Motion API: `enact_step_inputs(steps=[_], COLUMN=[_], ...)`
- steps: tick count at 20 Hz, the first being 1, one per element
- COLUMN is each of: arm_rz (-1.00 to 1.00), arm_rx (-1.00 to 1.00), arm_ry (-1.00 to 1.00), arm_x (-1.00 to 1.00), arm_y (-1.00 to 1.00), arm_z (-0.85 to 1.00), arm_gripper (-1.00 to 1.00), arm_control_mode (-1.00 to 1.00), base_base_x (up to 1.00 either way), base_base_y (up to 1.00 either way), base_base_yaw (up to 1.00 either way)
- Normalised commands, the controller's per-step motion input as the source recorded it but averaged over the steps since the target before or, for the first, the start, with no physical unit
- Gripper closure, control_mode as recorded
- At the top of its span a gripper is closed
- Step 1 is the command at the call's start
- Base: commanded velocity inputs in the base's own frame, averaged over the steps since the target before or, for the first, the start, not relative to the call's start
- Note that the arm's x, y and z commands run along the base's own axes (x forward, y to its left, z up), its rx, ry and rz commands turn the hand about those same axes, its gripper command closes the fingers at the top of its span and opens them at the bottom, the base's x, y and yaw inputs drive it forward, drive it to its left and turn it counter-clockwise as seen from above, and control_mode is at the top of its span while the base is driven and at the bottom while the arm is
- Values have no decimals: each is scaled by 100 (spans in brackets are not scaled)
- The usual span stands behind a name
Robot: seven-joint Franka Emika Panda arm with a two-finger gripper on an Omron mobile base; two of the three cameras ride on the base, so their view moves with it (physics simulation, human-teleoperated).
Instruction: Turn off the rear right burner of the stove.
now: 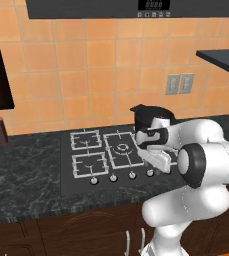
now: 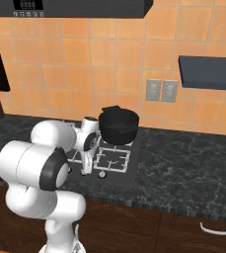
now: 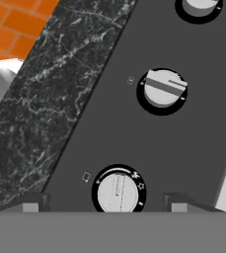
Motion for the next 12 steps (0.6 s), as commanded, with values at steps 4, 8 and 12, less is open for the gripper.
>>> enact_step_inputs(steps=[4, 8, 12], arm_rz=[0, 0, 0], arm_rx=[0, 0, 0], arm_ry=[0, 1, 0], arm_x=[-52, -36, -48], arm_y=[-1, 0, 0], arm_z=[-46, -41, -42], arm_gripper=[-100, -100, -100], arm_control_mode=[-100, -100, -100], base_base_x=[0, 0, 0], base_base_y=[0, 0, 0], base_base_yaw=[0, 0, 0])
